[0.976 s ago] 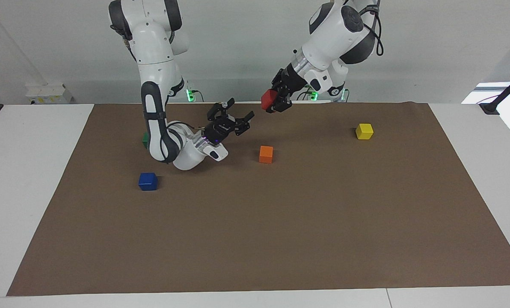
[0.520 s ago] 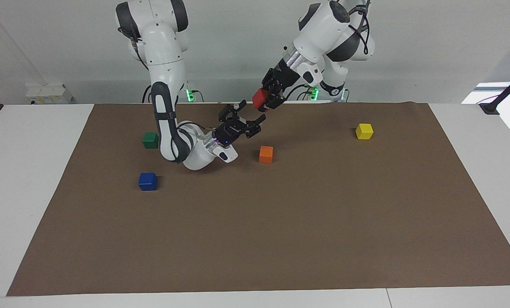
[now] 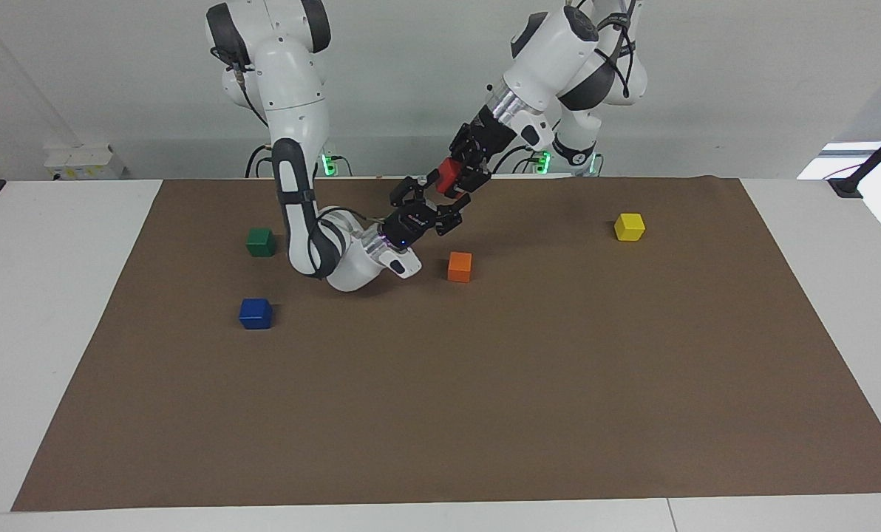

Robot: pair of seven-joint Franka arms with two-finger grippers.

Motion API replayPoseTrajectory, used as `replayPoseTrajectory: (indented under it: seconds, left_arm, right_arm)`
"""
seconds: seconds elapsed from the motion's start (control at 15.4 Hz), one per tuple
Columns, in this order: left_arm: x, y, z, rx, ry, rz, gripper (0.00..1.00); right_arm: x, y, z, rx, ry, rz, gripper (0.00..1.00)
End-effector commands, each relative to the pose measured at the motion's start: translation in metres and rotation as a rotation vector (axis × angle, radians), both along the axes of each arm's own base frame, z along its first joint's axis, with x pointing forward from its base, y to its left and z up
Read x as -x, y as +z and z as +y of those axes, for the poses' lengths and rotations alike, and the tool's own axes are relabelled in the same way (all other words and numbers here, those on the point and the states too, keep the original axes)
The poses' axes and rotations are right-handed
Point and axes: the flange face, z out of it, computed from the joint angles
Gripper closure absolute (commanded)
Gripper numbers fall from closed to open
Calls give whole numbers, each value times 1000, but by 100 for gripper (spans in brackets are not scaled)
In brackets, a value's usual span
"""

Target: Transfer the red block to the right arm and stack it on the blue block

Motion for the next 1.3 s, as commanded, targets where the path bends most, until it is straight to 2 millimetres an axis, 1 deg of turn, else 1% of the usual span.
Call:
replayPoseTrajectory:
  seconds: [0.0,0.39,0.46,0.52,0.59,0.72,0.78,0.85,0.98,1.11,1.24]
  left_arm:
    - [12,0,9,20,30,-4,100]
    - [11,-1,11,19,30,-1,100]
    - [9,1,12,20,31,-4,91]
    - [8,2,12,22,35,-2,27]
    - [6,4,14,24,39,-2,0]
    - [2,11,20,31,45,-12,0]
    - [0,19,29,33,57,-23,0]
    - [-6,26,45,31,78,-32,0]
    - [-22,36,70,22,72,-47,0]
    - [-37,33,99,1,45,-65,0]
    - [-53,31,133,-18,19,-104,0]
  right_arm:
    - [0,-3,8,5,-18,-8,100]
    - [0,1,9,11,-21,-14,100]
    - [0,1,9,11,-21,-14,100]
    - [-1,2,9,10,-22,-15,100]
    - [-1,2,9,9,-22,-16,100]
    - [-1,2,9,9,-22,-16,100]
    - [-2,2,9,8,-23,-17,100]
    - [-2,3,8,6,-24,-19,100]
    - [-4,5,9,4,-24,-23,100]
    - [-5,6,9,2,-24,-27,100]
    - [-5,6,9,2,-24,-27,100]
